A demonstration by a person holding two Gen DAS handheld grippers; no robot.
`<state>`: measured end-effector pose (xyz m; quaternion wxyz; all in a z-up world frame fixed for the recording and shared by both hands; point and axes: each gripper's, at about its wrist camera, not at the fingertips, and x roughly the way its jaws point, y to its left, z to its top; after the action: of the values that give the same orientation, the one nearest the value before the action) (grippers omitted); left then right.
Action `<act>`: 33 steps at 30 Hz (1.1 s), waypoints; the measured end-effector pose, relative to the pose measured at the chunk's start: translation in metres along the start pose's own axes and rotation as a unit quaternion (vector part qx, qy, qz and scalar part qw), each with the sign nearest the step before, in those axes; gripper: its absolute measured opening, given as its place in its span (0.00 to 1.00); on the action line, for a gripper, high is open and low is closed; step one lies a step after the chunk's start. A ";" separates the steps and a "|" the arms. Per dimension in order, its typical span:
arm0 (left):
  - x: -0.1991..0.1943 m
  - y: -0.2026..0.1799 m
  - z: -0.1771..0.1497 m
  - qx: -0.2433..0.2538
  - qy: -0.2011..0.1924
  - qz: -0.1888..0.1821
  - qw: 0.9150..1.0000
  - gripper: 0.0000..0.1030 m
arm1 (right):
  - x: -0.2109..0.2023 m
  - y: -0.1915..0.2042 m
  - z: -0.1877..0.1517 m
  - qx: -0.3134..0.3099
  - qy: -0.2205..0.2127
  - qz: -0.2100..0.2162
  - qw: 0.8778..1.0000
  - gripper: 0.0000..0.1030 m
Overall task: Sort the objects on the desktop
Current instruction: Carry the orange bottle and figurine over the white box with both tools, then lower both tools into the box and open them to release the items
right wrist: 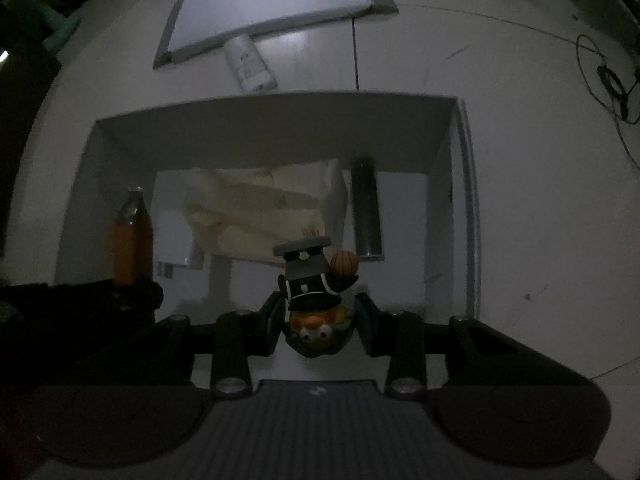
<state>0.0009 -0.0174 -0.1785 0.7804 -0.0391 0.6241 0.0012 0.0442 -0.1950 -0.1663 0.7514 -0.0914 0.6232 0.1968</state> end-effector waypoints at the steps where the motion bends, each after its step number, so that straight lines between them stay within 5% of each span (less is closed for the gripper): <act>1: 0.004 0.000 -0.001 -0.003 0.003 -0.001 1.000 0.20 | 0.004 0.000 -0.001 0.002 0.003 0.001 1.000 0.39; 12: 0.042 0.004 0.000 -0.032 0.027 -0.012 0.999 0.20 | 0.039 -0.009 0.000 0.015 0.024 0.008 1.000 0.39; 33: 0.113 -0.001 -0.010 -0.028 0.097 0.013 0.995 0.20 | 0.102 -0.027 -0.010 0.008 0.065 -0.042 0.997 0.40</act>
<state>0.0158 -0.0241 -0.2904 0.7150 -0.0523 0.6967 0.0249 0.0611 -0.2051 -0.2705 0.7172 -0.1243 0.6682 0.1538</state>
